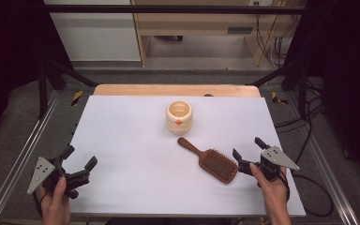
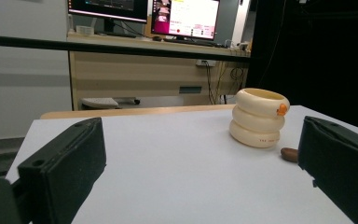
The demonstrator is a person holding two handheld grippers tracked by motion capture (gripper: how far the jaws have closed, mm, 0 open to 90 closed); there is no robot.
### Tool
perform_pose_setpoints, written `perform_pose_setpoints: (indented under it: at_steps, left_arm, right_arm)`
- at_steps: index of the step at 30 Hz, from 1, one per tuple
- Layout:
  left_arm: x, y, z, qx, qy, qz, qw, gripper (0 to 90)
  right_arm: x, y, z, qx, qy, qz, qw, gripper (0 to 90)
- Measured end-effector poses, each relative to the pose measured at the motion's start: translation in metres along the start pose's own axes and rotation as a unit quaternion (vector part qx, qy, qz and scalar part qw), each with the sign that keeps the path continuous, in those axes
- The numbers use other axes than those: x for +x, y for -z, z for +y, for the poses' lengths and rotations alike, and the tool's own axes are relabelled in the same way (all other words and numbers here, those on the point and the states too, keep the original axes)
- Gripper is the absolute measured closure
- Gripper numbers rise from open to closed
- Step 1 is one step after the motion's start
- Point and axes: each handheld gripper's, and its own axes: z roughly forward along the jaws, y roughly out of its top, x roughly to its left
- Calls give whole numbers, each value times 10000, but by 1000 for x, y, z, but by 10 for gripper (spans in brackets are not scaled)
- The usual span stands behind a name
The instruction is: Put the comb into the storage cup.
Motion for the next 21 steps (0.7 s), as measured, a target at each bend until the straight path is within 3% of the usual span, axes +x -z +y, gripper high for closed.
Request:
perform_pose_setpoints:
  at_steps: [2,7,14,19,21]
  left_arm:
    - [1,1,1,5,21,11,10000,14]
    - [3,1,1,11,41,21,10000,14]
    - [4,2,1,30,97,17,9999,15]
    - [2,2,1,65,62,2,10000,15]
    - [2,1,0,92,51,1,9999,15]
  right_arm:
    - [1,3,2,48,-157,23,9999,57]
    - [4,7,3,125,31,-68,9999,62]
    - [10,9,4,359,-77,-159,9992,69]
    - [18,13,6,609,37,-121,9981,135]
    - [20,14,6,845,-2,-84,9964,214]
